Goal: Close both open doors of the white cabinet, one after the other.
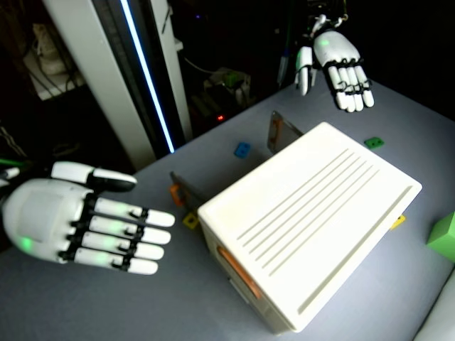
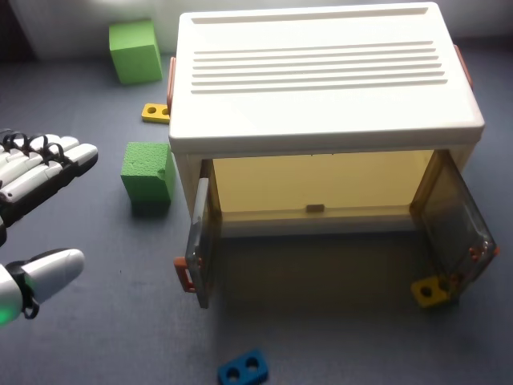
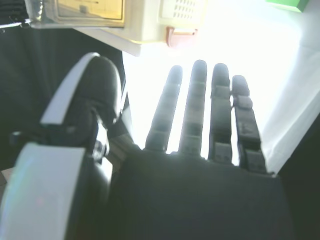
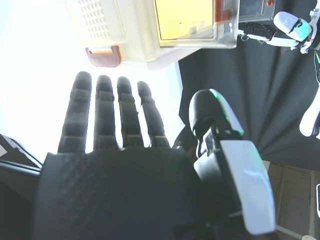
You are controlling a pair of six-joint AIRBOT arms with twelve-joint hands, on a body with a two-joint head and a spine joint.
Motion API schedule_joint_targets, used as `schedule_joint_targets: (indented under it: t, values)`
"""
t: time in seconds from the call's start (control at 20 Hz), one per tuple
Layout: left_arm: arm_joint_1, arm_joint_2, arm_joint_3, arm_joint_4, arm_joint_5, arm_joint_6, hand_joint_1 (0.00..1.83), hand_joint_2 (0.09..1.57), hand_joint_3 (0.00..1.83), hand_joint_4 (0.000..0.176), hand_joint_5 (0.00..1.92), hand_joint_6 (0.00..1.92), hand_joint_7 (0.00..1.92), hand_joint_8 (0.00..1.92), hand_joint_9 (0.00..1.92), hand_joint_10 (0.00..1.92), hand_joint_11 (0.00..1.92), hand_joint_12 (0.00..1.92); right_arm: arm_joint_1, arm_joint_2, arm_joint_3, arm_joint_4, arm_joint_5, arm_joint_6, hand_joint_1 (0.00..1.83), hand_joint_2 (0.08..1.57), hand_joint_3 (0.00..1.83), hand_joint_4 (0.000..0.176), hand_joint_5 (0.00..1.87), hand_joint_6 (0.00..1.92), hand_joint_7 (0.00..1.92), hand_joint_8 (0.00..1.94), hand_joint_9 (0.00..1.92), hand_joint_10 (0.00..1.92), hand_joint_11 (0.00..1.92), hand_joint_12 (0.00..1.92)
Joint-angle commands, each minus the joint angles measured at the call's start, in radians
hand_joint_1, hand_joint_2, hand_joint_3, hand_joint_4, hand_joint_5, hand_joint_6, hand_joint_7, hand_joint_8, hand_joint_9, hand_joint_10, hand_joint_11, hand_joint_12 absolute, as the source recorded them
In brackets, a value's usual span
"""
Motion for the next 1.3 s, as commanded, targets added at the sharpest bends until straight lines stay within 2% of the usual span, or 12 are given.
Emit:
schedule_joint_targets:
  t: [0.0, 0.05, 0.15, 0.25, 0.3, 0.4, 0.45, 0.5, 0.55, 1.0, 1.15, 1.25]
  values:
    - [-0.011, -0.007, 0.007, -0.005, -0.112, -0.007, 0.00, 1.39, 0.02, 0.000, 0.00, 0.00, 0.01, 0.00, 0.01, 0.00, 0.00, 0.22, 0.001, 0.005, 0.005, 0.028, 0.116, 0.008, 0.14, 1.45, 0.01, 0.000, 0.04, 0.00, 0.03, 0.00, 0.02, 0.00, 0.09, 0.02]
    - [-0.013, -0.010, 0.010, 0.000, -0.106, -0.012, 0.00, 1.38, 0.00, 0.000, 0.00, 0.00, 0.03, 0.00, 0.04, 0.00, 0.00, 0.28, 0.001, 0.005, 0.005, 0.028, 0.115, 0.008, 0.13, 1.45, 0.01, 0.000, 0.05, 0.00, 0.03, 0.00, 0.02, 0.00, 0.10, 0.02]
    - [-0.019, -0.017, 0.014, 0.025, -0.091, -0.036, 0.00, 1.38, 0.00, 0.002, 0.00, 0.00, 0.00, 0.00, 0.00, 0.00, 0.00, 0.19, 0.001, 0.003, 0.007, 0.028, 0.113, 0.008, 0.13, 1.44, 0.00, 0.012, 0.05, 0.00, 0.03, 0.00, 0.02, 0.00, 0.07, 0.01]
    - [-0.033, -0.033, 0.025, 0.068, -0.066, -0.072, 0.00, 1.42, 0.00, 0.000, 0.01, 0.00, 0.03, 0.00, 0.04, 0.00, 0.00, 0.27, 0.001, 0.001, 0.008, 0.028, 0.112, 0.008, 0.11, 1.43, 0.00, 0.024, 0.03, 0.00, 0.02, 0.00, 0.01, 0.00, 0.01, 0.00]
    - [-0.040, -0.041, 0.029, 0.088, -0.054, -0.087, 0.00, 1.44, 0.01, 0.000, 0.00, 0.00, 0.01, 0.00, 0.03, 0.00, 0.00, 0.25, 0.001, 0.001, 0.010, 0.028, 0.110, 0.008, 0.11, 1.42, 0.00, 0.020, 0.04, 0.00, 0.01, 0.00, 0.00, 0.00, 0.02, 0.01]
    - [-0.058, -0.046, 0.031, 0.128, -0.032, -0.100, 0.00, 1.44, 0.00, 0.000, 0.00, 0.00, 0.00, 0.00, 0.03, 0.00, 0.00, 0.38, 0.001, 0.000, 0.013, 0.028, 0.105, 0.008, 0.07, 1.42, 0.00, 0.026, 0.03, 0.00, 0.02, 0.00, 0.02, 0.00, 0.05, 0.01]
    - [-0.066, -0.048, 0.031, 0.144, -0.025, -0.106, 0.00, 1.44, 0.00, 0.000, 0.00, 0.00, 0.00, 0.00, 0.03, 0.00, 0.00, 0.36, 0.001, 0.000, 0.013, 0.028, 0.104, 0.008, 0.07, 1.42, 0.00, 0.021, 0.04, 0.00, 0.03, 0.00, 0.02, 0.00, 0.05, 0.01]
    - [-0.073, -0.049, 0.031, 0.161, -0.018, -0.111, 0.00, 1.45, 0.00, 0.000, 0.00, 0.00, 0.00, 0.00, 0.01, 0.00, 0.00, 0.24, 0.001, 0.000, 0.013, 0.028, 0.104, 0.008, 0.08, 1.43, 0.00, 0.009, 0.04, 0.00, 0.04, 0.00, 0.04, 0.00, 0.09, 0.02]
    - [-0.081, -0.051, 0.031, 0.177, -0.008, -0.117, 0.00, 1.45, 0.00, 0.000, 0.00, 0.00, 0.00, 0.00, 0.03, 0.00, 0.00, 0.28, 0.001, -0.001, 0.013, 0.028, 0.104, 0.008, 0.11, 1.43, 0.00, 0.000, 0.05, 0.00, 0.04, 0.00, 0.04, 0.00, 0.09, 0.01]
    - [-0.124, -0.073, 0.038, 0.261, 0.057, -0.157, 0.00, 1.44, 0.00, 0.000, 0.05, 0.00, 0.02, 0.00, 0.07, 0.00, 0.00, 0.49, 0.002, -0.002, 0.016, 0.028, 0.102, 0.008, 0.08, 1.43, 0.00, 0.000, 0.05, 0.00, 0.03, 0.00, 0.02, 0.00, 0.09, 0.00]
    - [-0.142, -0.076, 0.039, 0.282, 0.072, -0.159, 0.00, 1.43, 0.00, 0.000, 0.05, 0.00, 0.04, 0.00, 0.07, 0.00, 0.00, 0.40, 0.002, -0.002, 0.016, 0.028, 0.099, 0.008, 0.08, 1.43, 0.00, 0.000, 0.05, 0.00, 0.02, 0.00, 0.01, 0.00, 0.09, 0.00]
    - [-0.152, -0.081, 0.042, 0.293, 0.079, -0.166, 0.00, 1.43, 0.00, 0.000, 0.05, 0.00, 0.04, 0.00, 0.07, 0.00, 0.00, 0.39, 0.002, -0.002, 0.016, 0.028, 0.097, 0.008, 0.10, 1.42, 0.00, 0.012, 0.04, 0.00, 0.02, 0.00, 0.02, 0.00, 0.10, 0.01]
